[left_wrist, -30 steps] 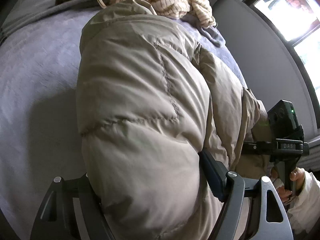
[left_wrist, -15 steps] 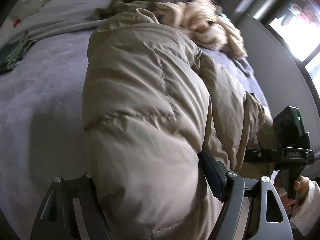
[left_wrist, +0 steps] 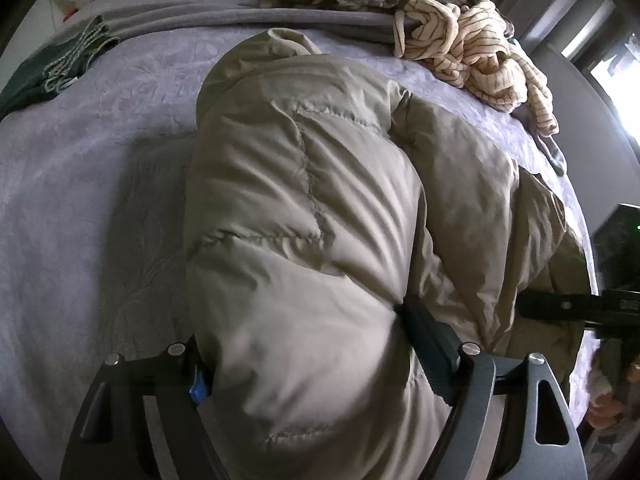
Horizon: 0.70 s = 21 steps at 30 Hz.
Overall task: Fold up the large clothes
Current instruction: 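Fold the gripped bundle edge over onto itself with both tools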
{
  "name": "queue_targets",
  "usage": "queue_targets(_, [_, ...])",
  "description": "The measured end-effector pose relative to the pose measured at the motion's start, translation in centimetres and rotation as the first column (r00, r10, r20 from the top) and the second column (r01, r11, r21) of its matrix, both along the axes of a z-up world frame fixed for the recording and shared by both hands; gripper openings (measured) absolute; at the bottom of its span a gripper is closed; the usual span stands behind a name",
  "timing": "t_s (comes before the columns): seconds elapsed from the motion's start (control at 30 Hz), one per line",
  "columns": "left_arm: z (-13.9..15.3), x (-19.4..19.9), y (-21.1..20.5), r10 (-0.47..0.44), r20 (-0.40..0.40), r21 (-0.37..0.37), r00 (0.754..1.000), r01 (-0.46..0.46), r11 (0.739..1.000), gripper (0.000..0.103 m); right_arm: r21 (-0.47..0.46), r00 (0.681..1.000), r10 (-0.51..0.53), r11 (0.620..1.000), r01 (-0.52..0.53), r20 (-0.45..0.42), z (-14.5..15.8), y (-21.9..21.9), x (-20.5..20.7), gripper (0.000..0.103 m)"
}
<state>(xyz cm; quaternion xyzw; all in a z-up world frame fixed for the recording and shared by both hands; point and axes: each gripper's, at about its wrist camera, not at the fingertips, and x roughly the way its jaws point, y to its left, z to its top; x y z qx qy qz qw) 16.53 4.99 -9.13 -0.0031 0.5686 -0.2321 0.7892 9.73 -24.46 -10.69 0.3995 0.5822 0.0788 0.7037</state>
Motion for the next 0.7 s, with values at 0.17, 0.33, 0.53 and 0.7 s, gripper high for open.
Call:
queue_targets(0.17, [0.6, -0.3, -0.2, 0.018, 0.003, 0.011, 1.000, -0.018, 1.000, 0.082, -0.234, 0.999, -0.033, 0.971, 0.038, 0.026, 5.9, -1.5, -2.2, 0.063])
queue_targets(0.33, [0.8, -0.4, -0.4, 0.019, 0.012, 0.020, 1.000, -0.020, 1.000, 0.082, -0.383, 0.981, -0.017, 0.919, 0.090, 0.191, 12.0, -1.2, -3.8, 0.018])
queue_targets(0.53, [1.1, -0.6, -0.4, 0.039, 0.015, 0.049, 0.999, -0.040, 0.998, 0.083, -0.460, 0.972, 0.110, 0.888, -0.002, 0.208, 11.9, 5.4, 0.9, 0.018])
queue_targets(0.7, [5.2, -0.9, 1.5, 0.115, 0.186, 0.061, 0.976, -0.129, 0.990, 0.083, -0.415, 0.995, 0.004, 0.909, 0.037, 0.099, 6.8, 4.0, 2.9, 0.018])
